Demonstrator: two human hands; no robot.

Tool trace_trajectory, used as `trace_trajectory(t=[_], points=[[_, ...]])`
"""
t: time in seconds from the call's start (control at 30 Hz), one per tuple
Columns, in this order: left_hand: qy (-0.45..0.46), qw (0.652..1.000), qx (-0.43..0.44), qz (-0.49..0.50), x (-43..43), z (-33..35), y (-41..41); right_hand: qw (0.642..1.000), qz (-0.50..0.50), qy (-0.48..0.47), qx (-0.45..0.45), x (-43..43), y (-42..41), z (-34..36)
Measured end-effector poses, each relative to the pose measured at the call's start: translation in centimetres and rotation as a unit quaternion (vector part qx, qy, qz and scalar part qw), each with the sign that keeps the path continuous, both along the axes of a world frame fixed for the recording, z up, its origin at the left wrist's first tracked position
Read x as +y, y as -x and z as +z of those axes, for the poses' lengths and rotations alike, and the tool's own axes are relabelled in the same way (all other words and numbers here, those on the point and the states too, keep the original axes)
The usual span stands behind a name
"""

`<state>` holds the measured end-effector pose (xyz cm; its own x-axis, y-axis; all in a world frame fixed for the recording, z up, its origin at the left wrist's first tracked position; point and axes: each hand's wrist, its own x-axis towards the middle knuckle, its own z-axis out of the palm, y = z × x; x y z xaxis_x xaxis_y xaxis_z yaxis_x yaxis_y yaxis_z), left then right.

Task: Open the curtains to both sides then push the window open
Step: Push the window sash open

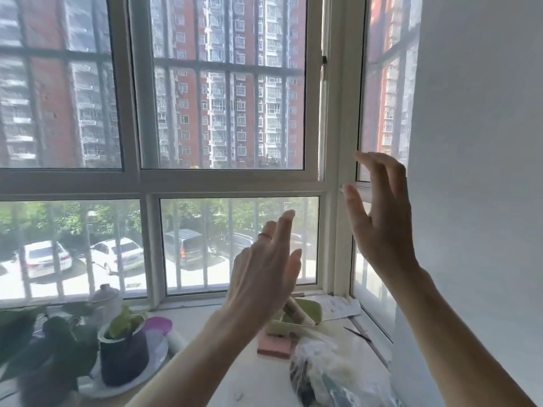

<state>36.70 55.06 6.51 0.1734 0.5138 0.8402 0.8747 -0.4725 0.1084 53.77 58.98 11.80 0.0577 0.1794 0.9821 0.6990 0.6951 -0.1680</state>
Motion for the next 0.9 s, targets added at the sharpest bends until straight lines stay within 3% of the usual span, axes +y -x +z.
trace_trajectory(t=[0.43, 0.67, 0.9], points=[[0.000, 0.997, 0.052, 0.062, 18.1, 6.6, -0.2, 0.999, 0.030, 0.032, -0.006, 19.0, -0.5, 3.7], [0.030, 0.994, 0.051, 0.094, 26.6, 7.8, 0.1, 0.996, 0.059, 0.061, 0.037, 27.4, 0.4, 4.0], [0.004, 0.990, 0.096, 0.102, 35.7, 10.4, 1.1, 0.992, 0.066, 0.089, 0.052, 36.0, 1.7, 4.6]])
